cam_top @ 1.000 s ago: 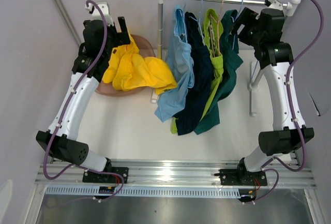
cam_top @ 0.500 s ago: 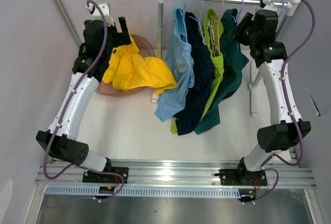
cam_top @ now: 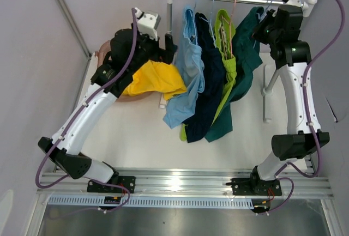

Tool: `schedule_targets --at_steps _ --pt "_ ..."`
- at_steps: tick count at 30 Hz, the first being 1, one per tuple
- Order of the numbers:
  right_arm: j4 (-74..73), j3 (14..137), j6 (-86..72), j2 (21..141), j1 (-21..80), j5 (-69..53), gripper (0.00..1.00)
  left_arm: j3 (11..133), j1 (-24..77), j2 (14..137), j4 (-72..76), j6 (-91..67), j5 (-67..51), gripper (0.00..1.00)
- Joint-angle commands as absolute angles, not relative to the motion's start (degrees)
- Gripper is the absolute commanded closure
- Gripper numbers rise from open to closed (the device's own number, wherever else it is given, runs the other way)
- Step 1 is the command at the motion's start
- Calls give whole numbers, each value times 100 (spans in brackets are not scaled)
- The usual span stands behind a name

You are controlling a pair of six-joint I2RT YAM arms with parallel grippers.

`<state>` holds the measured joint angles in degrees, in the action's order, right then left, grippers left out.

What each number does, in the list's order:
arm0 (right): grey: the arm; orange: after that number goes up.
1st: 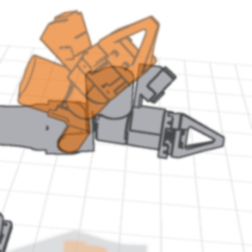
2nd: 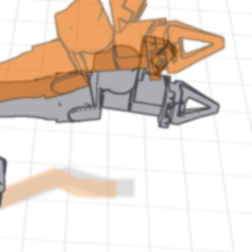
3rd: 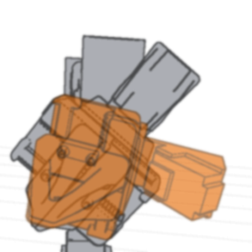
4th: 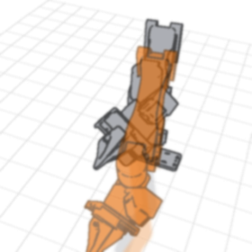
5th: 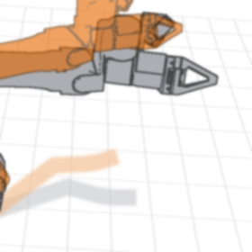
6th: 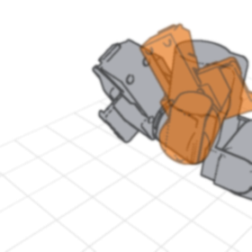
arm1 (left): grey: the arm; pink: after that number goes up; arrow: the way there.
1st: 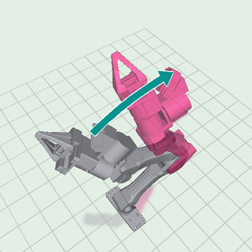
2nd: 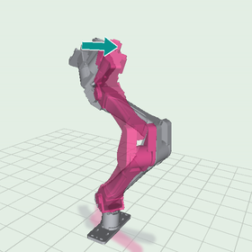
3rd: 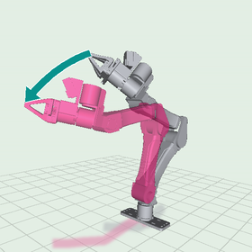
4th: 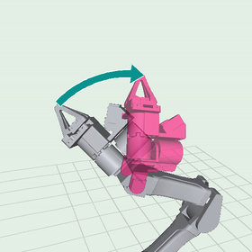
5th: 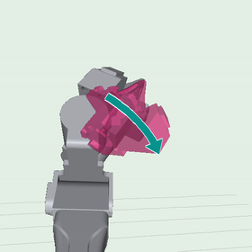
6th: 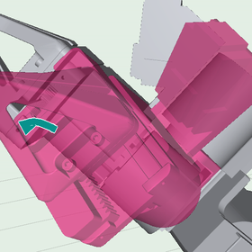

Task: Remove the shorts from the hanger

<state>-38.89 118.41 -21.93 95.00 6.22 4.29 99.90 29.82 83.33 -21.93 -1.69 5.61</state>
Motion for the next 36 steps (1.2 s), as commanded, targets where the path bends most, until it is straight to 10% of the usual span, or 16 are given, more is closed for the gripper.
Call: schedule_targets --at_steps 1,14,29,30,34,36 --pt "-3814 12559 -2065 9053 527 589 100 10204 3383 7902 -2058 -263 -593 1" --pt "-4025 11796 -2601 8008 746 352 100 8737 6106 8085 -317 -124 -1381 1" --pt "-4412 11435 -2804 7357 861 211 100 10036 6768 10072 -141 141 -396 3" --pt "-4430 11426 -2804 7322 870 202 100 10081 6768 10168 -132 132 -343 8" --pt "-4447 11434 -2786 7330 861 220 100 10327 6776 10353 -377 71 -115 100" --pt "-4465 11539 -2743 7400 765 202 100 10152 6864 10275 -492 105 -71 100"
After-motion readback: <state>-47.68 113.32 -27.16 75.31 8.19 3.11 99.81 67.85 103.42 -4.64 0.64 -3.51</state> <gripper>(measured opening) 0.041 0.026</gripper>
